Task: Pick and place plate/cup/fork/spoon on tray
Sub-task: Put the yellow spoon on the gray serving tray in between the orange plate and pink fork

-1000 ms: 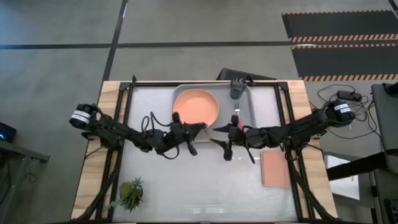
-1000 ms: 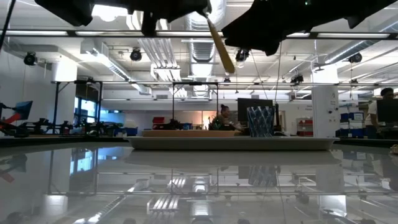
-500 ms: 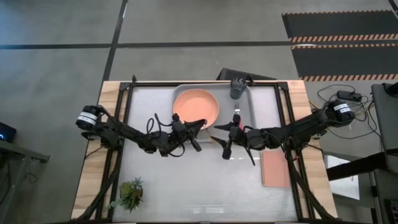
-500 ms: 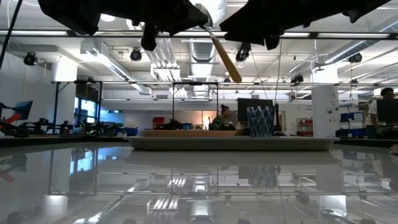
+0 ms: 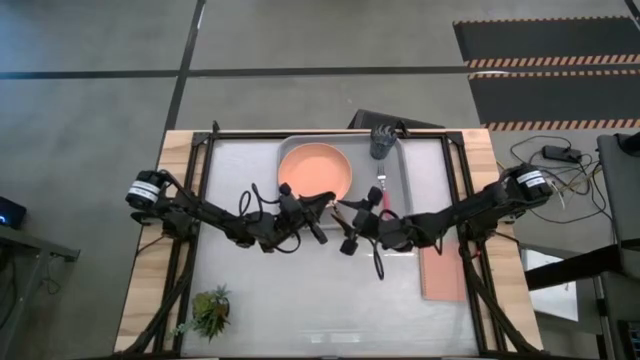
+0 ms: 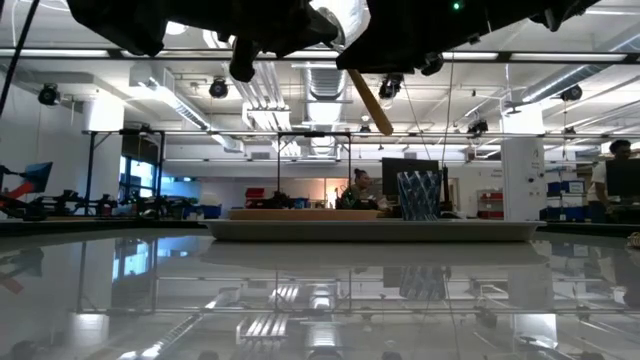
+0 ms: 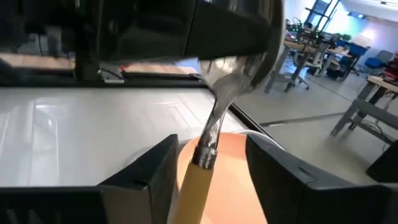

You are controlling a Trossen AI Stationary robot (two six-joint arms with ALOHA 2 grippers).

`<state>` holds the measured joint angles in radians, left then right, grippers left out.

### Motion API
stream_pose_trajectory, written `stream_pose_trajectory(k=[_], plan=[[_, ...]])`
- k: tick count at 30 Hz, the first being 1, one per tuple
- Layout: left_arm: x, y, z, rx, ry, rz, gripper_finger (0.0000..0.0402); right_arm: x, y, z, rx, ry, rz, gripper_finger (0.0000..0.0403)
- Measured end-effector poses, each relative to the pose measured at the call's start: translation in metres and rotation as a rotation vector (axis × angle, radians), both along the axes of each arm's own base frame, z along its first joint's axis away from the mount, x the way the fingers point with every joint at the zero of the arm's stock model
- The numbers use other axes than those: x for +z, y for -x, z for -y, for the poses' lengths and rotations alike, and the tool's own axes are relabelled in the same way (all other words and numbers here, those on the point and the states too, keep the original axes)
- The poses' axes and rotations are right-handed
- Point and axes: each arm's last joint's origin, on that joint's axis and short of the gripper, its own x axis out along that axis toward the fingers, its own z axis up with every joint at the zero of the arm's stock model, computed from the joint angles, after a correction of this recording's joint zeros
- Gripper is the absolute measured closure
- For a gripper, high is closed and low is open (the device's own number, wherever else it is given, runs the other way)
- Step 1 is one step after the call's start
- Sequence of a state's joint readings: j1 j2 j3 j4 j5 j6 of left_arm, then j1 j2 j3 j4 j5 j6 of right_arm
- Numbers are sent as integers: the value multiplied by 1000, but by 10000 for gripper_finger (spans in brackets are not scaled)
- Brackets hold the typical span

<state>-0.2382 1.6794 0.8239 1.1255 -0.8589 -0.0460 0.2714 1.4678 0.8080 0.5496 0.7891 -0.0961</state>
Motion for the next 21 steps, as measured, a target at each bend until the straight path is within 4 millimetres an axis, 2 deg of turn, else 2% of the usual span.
stream_pose_trajectory(k=[13, 16, 21], plan=[[0, 0, -1, -4, -1, 4, 402, 0, 0, 0, -9, -39, 11, 364], [0, 0, -1, -8, -4, 5, 401, 0, 0, 0, -12, -48, 16, 380], [0, 0, 0, -14, -4, 9, 401, 3, 2, 1, -4, -78, 22, 383]])
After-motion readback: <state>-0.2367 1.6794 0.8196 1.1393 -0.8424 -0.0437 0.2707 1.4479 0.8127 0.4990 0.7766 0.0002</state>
